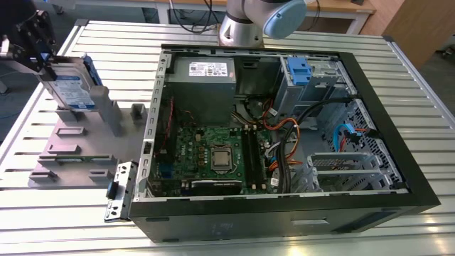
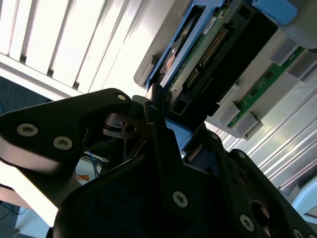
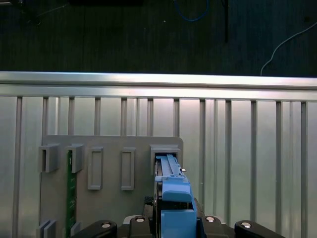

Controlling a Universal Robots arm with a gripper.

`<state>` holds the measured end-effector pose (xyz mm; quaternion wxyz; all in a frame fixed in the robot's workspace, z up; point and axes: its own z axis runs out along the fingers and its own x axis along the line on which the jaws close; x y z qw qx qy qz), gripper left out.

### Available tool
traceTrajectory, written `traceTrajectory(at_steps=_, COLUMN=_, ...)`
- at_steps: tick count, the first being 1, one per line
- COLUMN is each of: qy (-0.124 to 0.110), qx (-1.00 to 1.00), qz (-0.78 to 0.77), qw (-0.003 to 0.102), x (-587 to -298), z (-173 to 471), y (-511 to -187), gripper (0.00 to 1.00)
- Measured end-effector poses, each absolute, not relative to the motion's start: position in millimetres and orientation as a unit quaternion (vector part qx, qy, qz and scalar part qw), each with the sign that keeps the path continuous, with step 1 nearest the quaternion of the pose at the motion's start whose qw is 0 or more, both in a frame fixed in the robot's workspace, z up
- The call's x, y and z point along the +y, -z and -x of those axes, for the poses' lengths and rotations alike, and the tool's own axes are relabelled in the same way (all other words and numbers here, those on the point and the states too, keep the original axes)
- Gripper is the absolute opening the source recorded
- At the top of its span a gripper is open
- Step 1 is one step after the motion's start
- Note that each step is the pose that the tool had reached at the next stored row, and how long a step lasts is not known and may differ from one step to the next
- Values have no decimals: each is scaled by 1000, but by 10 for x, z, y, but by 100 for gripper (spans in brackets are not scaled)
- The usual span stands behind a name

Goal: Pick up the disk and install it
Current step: 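Pick up the disk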

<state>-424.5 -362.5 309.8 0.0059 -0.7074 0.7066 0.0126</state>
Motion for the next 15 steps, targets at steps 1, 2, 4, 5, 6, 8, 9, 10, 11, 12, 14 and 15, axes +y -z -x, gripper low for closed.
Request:
traceTrajectory(at_steps=1, qy=-13, qx=707, qz=707, qw=6, x=-3625, z=4244, y=-3101, gripper=37)
traceTrajectory(at_steps=2, qy=-13, qx=707, qz=707, qw=6, x=-3625, z=4244, y=-3104, gripper=37)
traceTrajectory(at_steps=4, qy=-13, qx=707, qz=707, qw=6, x=-3625, z=4244, y=-3110, gripper=37)
traceTrajectory(at_steps=5, qy=-13, qx=707, qz=707, qw=6, x=-3625, z=4244, y=-3112, gripper=37)
traceTrajectory(at_steps=6, qy=-13, qx=707, qz=707, qw=6, x=-3624, z=4244, y=-3115, gripper=37)
traceTrajectory(at_steps=8, qy=-13, qx=707, qz=707, qw=6, x=-3625, z=4244, y=-3119, gripper=37)
traceTrajectory(at_steps=9, qy=-13, qx=707, qz=707, qw=6, x=-3625, z=4244, y=-3122, gripper=37)
traceTrajectory(at_steps=10, qy=-13, qx=707, qz=707, qw=6, x=-3624, z=4245, y=-3126, gripper=37)
traceTrajectory(at_steps=11, qy=-13, qx=707, qz=707, qw=6, x=-3625, z=4245, y=-3128, gripper=37)
traceTrajectory(at_steps=12, qy=-13, qx=707, qz=707, qw=6, x=-3625, z=4244, y=-3132, gripper=37)
traceTrajectory(at_steps=14, qy=-13, qx=707, qz=707, qw=6, x=-3625, z=4244, y=-3139, gripper=37)
traceTrajectory(at_steps=15, qy=-13, qx=707, qz=707, qw=6, x=-3625, z=4245, y=-3142, gripper=37)
